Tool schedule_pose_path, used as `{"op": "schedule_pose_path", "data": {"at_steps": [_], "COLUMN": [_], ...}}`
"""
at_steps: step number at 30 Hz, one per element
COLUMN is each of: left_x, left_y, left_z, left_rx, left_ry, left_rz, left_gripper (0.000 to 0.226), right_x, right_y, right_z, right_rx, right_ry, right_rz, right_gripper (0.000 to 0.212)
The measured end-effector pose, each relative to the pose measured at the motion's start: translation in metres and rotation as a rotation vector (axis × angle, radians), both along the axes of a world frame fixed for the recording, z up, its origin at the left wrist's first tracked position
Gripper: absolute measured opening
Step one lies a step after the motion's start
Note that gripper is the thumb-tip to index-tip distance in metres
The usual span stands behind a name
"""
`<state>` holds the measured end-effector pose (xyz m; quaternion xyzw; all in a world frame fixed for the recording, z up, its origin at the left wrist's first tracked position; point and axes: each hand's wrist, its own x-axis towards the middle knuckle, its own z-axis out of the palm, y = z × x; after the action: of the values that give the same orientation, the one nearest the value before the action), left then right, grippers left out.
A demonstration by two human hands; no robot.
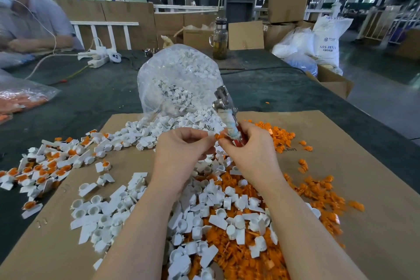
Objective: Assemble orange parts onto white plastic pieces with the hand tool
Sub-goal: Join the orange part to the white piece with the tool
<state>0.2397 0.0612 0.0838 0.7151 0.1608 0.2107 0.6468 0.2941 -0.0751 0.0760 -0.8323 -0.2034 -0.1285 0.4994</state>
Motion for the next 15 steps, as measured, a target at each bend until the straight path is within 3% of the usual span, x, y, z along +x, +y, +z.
{"op": "schedule_pose_path", "data": {"at_steps": [5, 15], "left_x": [-0.0005, -0.0032], "left_y": [-0.0024, -0.0046], "left_z": [0.0011, 0.0025], "left_rx": [0.127, 0.203], "left_ry": [0.008, -0.011], "left_rz": [-0.002, -0.012], "left_gripper": [0.008, 0.014], "right_x": [0.0012, 0.0018], "right_y": [0.0001, 0.0023], "right_z": [-0.0016, -0.0024], "right_rx": [0.007, -0.022], "right_ry": [-0.012, -0.038], "right_rz": [-0.018, -0.019], "right_gripper": [0.011, 0.011]}}
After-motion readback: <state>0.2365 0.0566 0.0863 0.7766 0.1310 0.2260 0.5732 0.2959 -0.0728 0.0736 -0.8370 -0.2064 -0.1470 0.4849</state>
